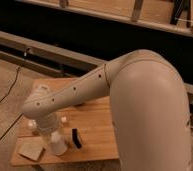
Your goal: Place the ceramic cup over the eraser
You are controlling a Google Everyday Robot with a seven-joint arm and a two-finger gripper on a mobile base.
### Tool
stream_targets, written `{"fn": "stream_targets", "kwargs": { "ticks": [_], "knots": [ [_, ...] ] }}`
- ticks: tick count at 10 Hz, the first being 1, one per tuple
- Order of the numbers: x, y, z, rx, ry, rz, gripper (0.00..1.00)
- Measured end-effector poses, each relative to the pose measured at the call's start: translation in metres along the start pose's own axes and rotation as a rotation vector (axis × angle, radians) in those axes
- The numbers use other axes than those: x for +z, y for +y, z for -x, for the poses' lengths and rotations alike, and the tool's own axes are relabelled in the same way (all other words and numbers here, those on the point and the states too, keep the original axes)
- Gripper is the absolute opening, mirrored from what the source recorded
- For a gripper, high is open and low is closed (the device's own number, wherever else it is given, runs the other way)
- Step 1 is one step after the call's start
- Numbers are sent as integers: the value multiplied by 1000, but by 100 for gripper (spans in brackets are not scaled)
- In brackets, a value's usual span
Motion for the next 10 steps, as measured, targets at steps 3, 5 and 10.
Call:
{"fn": "stream_targets", "kwargs": {
  "ticks": [3,5,10],
  "knots": [
    [-1,-2,1,-1,4,-3,0],
    [-10,-4,6,6,-9,-10,0],
    [-72,4,22,18,-82,-15,0]
  ]
}}
